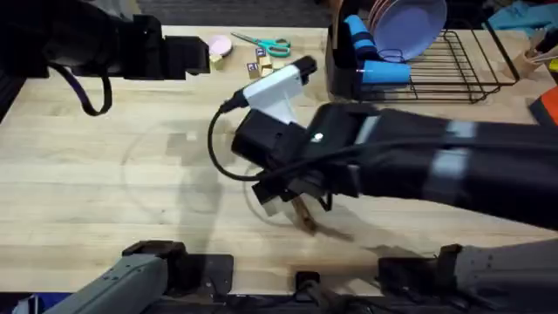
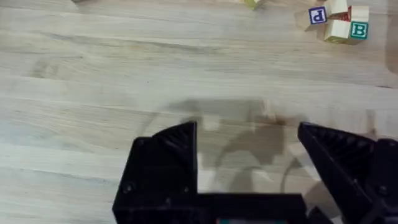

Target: Pick up the spoon on the table one by one and put them onto the rack

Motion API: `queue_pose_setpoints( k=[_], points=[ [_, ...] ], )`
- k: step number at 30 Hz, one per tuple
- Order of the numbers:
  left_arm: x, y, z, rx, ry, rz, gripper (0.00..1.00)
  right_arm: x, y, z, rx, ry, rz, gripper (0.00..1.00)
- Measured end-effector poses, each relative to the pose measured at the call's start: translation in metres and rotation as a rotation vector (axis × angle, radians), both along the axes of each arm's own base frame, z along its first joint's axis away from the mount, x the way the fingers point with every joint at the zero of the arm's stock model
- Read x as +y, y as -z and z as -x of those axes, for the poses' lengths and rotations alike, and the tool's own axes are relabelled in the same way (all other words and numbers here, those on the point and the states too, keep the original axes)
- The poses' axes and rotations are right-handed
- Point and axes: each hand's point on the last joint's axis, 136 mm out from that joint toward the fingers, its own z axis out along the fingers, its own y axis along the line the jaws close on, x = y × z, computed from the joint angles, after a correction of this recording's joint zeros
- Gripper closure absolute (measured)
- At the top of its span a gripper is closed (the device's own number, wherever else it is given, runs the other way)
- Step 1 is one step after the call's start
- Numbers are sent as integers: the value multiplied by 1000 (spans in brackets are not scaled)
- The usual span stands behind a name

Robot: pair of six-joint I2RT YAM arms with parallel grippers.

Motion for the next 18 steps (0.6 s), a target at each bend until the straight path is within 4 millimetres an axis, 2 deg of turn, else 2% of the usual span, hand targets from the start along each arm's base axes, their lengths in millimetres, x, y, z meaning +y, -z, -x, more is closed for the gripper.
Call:
queue_pose_setpoints(
  k=[3,8,14,18],
  points=[
    [6,-3,-3,-17,-20,-20,8,6,17,-3,9,0,16,6],
    [15,-3,-3,-17,-51,-25,7,16,16,-8,-10,-1,-22,6],
    [24,-3,-2,-16,-83,-33,7,38,13,-13,-22,-10,-121,6],
    [24,-3,-2,-16,-83,-34,7,40,13,-12,-14,-12,-131,5]
  ],
)
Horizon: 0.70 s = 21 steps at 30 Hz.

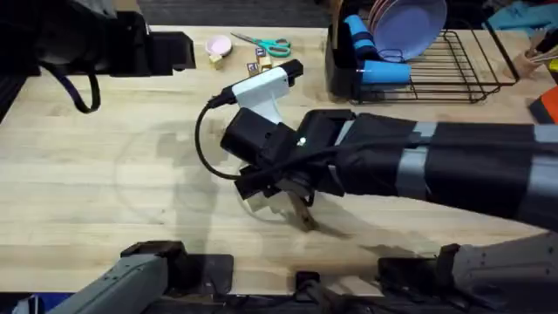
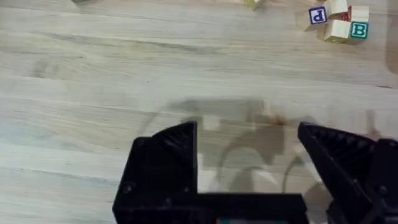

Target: Pick up the spoon on the table one by one and put them onto the rack

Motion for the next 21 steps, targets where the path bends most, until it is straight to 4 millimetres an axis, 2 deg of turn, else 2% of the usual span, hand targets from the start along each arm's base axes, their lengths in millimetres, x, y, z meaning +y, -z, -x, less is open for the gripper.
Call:
queue_pose_setpoints(
  k=[6,10,15,17,21],
  points=[
    [0,0,0,0,0,0,7,-1,3,2,17,39,-8,5],
    [0,0,0,0,0,0,8,-6,25,5,55,76,41,6],
    [0,0,0,0,0,0,7,-5,26,5,58,98,30,18],
    [0,0,0,0,0,0,7,-4,26,5,63,102,26,99],
    [0,0,0,0,0,0,8,-3,27,7,69,107,19,359]
  ],
)
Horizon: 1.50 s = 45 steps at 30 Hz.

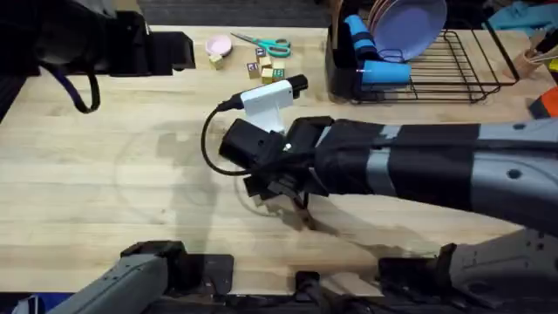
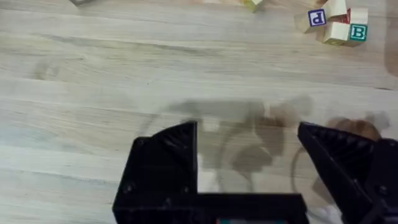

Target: Pick up the spoon on the table one by one and put them onto the rack

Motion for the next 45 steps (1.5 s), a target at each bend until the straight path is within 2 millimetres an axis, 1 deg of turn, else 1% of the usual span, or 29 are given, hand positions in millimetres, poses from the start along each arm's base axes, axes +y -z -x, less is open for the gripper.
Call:
queue_pose_setpoints(
  k=[1,10,15,18,23,25,28,33,36,40,45],
  points=[
    [0,0,0,0,0,0,7,-1,0,0,1,4,3,521],
    [0,0,0,0,0,0,7,-7,0,-3,-8,15,25,949],
    [0,0,0,0,0,0,7,-11,0,-6,8,32,20,960],
    [0,0,0,0,0,0,7,-20,-1,-9,30,55,37,963],
    [0,0,0,-1,0,0,8,-45,-4,-15,69,54,118,968],
    [0,-1,-1,-6,0,0,7,-46,-11,-18,67,20,132,970],
    [0,-1,-1,-7,0,0,7,-37,-27,-25,41,-42,121,969],
    [0,-1,-1,-7,0,0,8,-30,-67,-43,-65,-81,105,970],
    [0,-1,-1,-7,0,0,8,-31,-91,-59,-166,-65,110,969],
    [0,-1,-1,-7,0,0,7,-37,-117,-77,-285,-33,143,969],
    [0,-1,-1,-7,0,0,8,-37,-141,-96,-403,-21,172,969]
  ],
)
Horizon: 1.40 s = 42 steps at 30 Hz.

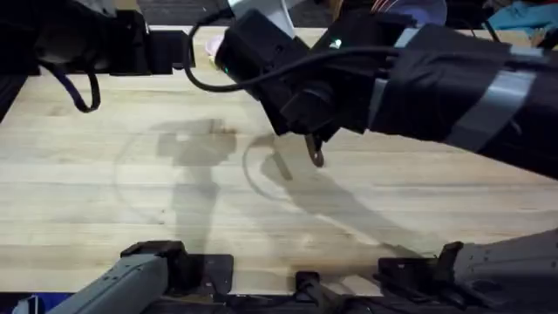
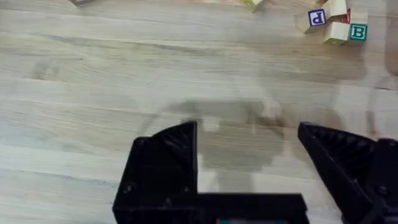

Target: Pick up the spoon on the table one by one and put them onto the rack

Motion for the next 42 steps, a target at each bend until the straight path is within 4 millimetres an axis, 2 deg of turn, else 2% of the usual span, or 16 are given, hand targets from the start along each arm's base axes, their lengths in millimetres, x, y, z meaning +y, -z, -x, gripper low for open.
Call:
queue_pose_setpoints(
  k=[6,11,19,30,33,35,36,37,42],
  points=[
    [0,0,0,0,0,0,8,4,-19,-26,-100,-7,-25,969],
    [0,0,0,0,0,0,8,-7,-39,-59,-177,45,-78,969],
    [0,0,0,0,0,0,8,-39,-73,-113,-315,150,-157,969],
    [0,0,0,0,0,0,8,-82,-110,-169,-468,232,-301,969],
    [0,0,0,0,0,0,9,-97,-123,-182,-523,263,-342,969],
    [0,0,0,0,0,0,7,-122,-138,-197,-590,315,-384,967],
    [0,0,0,0,0,0,7,-124,-137,-199,-593,322,-387,967],
    [0,0,0,0,0,0,7,-139,-130,-212,-608,365,-400,967],
    [0,0,0,0,0,0,8,-140,-128,-213,-613,370,-407,967]
  ],
)
